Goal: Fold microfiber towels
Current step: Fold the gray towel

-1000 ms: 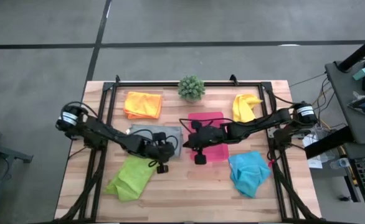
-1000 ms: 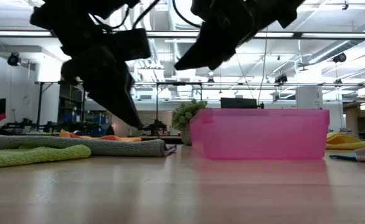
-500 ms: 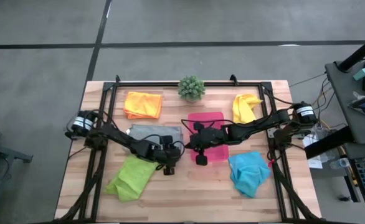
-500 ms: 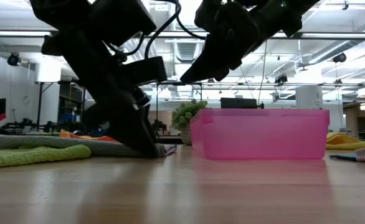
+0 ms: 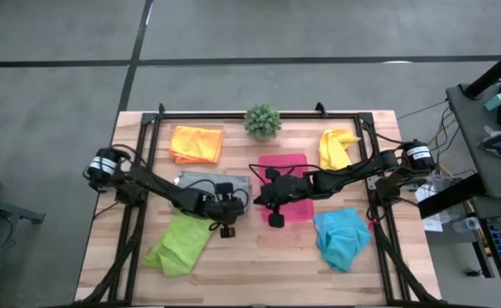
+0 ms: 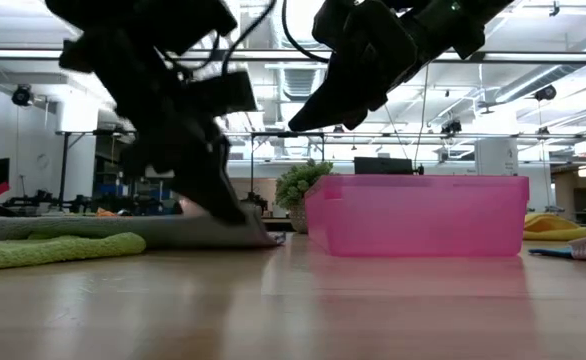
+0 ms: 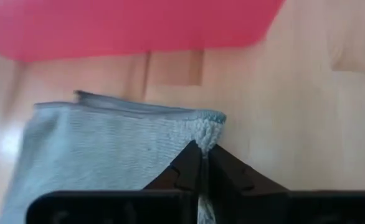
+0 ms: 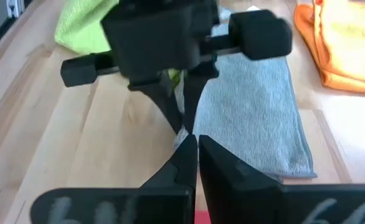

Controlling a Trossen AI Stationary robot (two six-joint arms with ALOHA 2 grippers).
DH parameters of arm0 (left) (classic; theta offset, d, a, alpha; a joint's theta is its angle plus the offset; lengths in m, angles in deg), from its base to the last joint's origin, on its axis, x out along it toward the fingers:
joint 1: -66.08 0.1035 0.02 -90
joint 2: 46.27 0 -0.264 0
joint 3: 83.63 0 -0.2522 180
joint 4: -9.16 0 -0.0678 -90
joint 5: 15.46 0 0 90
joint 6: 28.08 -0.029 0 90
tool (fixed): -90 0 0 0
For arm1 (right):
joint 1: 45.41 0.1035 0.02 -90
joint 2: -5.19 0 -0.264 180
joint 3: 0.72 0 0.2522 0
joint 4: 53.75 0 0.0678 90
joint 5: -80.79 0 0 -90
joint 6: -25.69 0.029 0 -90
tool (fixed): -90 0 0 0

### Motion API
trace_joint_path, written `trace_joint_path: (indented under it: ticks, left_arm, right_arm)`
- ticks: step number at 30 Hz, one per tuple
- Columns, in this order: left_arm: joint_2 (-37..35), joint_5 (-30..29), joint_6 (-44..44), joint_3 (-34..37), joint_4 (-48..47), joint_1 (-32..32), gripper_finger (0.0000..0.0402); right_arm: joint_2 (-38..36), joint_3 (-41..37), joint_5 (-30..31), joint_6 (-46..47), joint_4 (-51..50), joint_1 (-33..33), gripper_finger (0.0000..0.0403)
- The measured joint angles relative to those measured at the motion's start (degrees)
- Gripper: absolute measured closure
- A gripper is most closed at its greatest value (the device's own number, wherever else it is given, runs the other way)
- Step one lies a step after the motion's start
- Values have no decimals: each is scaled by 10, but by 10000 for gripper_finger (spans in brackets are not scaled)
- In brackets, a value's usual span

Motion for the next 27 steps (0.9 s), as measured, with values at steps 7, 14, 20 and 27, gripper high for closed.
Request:
trace_joint_path:
  ticks: [7,14,20,27]
  left_arm:
    - [-111,-47,53,12,-95,-2,401]
    - [-244,-89,196,59,-235,-9,401]
    - [-332,-82,325,115,-340,-26,401]
    - [-387,-33,399,137,-405,-38,401]
  right_arm:
    - [2,-3,0,0,3,0,394]
    - [2,-7,0,0,17,0,394]
    - [2,-7,0,-3,16,0,394]
    - [2,-7,0,-5,20,0,394]
